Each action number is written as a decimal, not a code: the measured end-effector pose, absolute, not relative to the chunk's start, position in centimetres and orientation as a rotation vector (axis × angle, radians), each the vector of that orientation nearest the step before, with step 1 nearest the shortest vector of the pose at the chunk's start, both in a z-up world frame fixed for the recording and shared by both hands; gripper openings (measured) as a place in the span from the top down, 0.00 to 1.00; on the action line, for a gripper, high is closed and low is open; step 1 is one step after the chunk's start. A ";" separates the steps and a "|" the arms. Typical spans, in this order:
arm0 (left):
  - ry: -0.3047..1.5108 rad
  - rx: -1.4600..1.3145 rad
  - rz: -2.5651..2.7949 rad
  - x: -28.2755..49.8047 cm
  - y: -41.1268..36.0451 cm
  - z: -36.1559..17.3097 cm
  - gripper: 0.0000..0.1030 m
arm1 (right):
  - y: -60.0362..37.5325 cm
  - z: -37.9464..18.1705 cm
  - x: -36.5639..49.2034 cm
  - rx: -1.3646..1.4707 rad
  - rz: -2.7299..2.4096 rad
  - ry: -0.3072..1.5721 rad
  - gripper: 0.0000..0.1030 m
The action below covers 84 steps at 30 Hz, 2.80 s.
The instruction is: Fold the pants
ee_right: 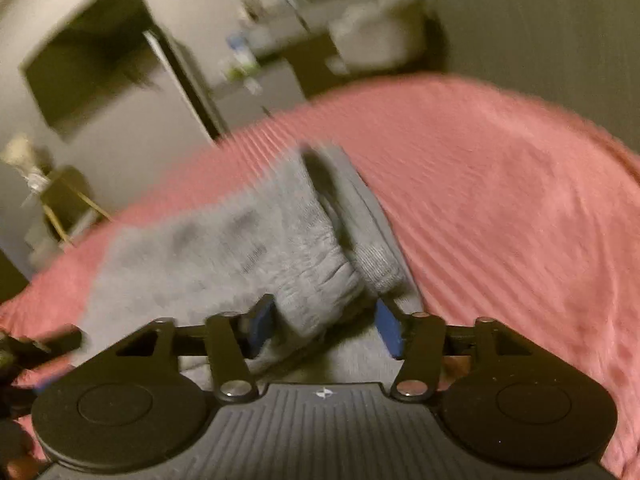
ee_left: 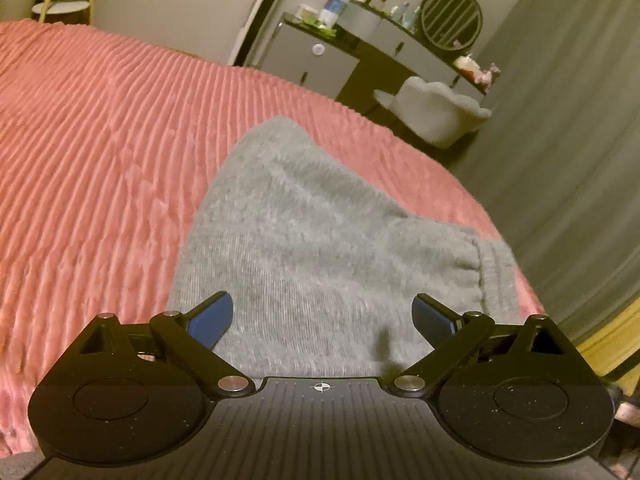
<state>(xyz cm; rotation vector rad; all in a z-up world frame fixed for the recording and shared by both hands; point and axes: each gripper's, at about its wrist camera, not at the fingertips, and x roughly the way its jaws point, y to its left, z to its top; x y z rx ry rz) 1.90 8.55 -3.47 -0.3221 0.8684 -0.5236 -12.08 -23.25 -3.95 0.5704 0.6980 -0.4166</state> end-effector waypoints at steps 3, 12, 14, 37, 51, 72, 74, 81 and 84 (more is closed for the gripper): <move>0.871 -0.321 -0.517 2.0 8.6 -3.5 0.03 | -22.9 -2.1 -12.3 0.522 -0.450 0.651 0.24; 0.890 -0.315 -0.508 2.2 8.6 -3.7 0.03 | -20.4 -1.0 -11.0 0.308 -0.464 0.654 0.04; 0.896 -0.324 -0.508 2.2 8.8 -3.7 0.03 | -20.4 -2.9 -9.9 0.273 -0.501 0.772 0.01; 1.108 -0.387 -0.502 10.3 12.8 -6.5 0.03 | -27.6 -5.4 -6.5 0.640 -0.222 0.954 0.00; 1.119 -0.307 -0.566 11.4 10.8 -6.9 0.03 | -31.0 -6.1 -4.1 0.700 -0.054 1.017 0.00; 1.154 -0.716 -0.895 16.2 12.1 -9.8 0.04 | -38.2 -10.3 -3.8 1.205 0.239 0.892 0.00; 1.192 -0.687 -0.886 16.8 11.6 -10.6 0.05 | -37.3 -10.7 -3.1 1.178 0.287 0.907 0.00; 1.210 -0.539 -0.897 17.7 8.3 -10.0 0.03 | -32.7 -10.3 0.3 0.935 0.259 1.052 0.00; 1.159 -0.337 -0.844 16.3 6.5 -8.4 0.30 | -30.9 -8.9 0.3 0.832 0.152 1.066 0.12</move>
